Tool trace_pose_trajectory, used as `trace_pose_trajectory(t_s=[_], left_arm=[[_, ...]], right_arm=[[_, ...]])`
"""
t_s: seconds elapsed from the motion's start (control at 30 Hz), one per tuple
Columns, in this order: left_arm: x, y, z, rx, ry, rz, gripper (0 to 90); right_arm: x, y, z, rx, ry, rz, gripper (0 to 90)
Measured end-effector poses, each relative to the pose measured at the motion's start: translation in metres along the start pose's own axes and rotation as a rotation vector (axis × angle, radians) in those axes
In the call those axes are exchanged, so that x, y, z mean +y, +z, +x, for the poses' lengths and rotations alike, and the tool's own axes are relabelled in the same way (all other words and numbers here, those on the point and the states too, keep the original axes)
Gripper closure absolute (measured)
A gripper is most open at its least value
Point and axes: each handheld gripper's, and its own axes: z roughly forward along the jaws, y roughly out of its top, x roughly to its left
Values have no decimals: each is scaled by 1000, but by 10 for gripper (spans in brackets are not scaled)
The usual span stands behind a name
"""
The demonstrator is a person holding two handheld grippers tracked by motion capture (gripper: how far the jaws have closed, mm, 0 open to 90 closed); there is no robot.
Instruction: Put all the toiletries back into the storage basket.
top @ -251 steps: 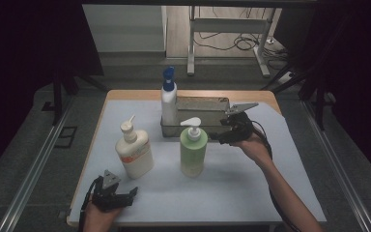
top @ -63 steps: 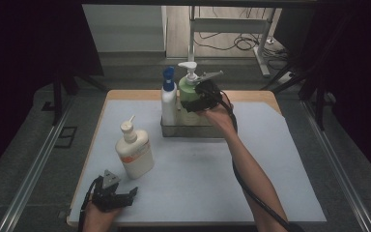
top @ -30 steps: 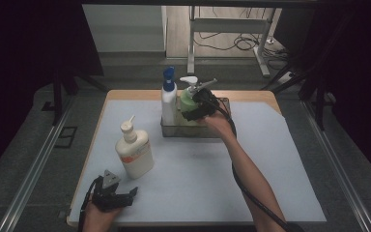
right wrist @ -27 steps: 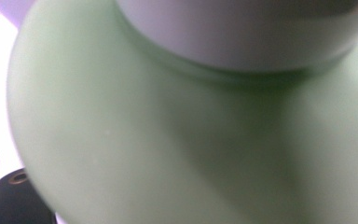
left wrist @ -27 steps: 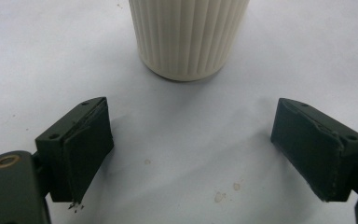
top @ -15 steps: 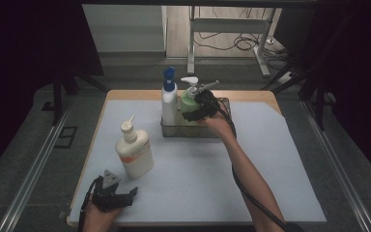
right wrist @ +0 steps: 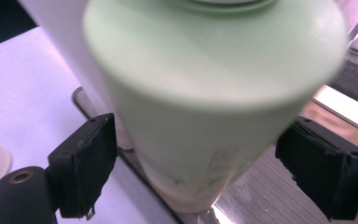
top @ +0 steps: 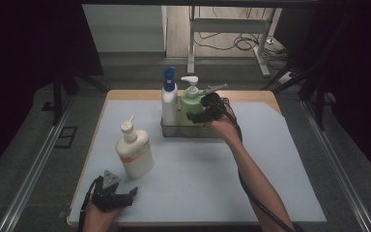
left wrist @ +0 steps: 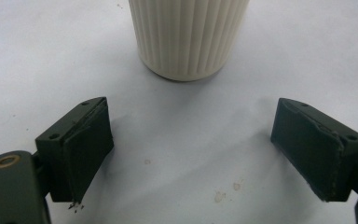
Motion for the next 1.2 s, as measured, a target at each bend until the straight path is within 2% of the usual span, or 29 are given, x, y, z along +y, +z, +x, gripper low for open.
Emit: trace_pose_trajectory(t_s=[0.17,0.27,0.43,0.6,0.83,0.97,1.2], left_arm=[[0,0,0,-1,-1,0,121],[0,0,0,-1,0,0,121],[0,0,0,0,0,0,121],[0,0,0,0,-1,-1,121],[0,0,0,0,-1,-2,121],[0,0,0,-2,-1,-1,121],[0,0,0,0,-1,-1,121]], right_arm=[[-3,-11,2,25,-18,2,129],[-5,-18,2,53,-7,-2,133],[-7,-28,4,55,-12,-4,155],[-12,-36,3,69,7,10,310],[-19,-44,0,26,1,3,545],[-22,-42,-5,-18,12,17,666],[-28,-31,-17,-37,55,28,858]])
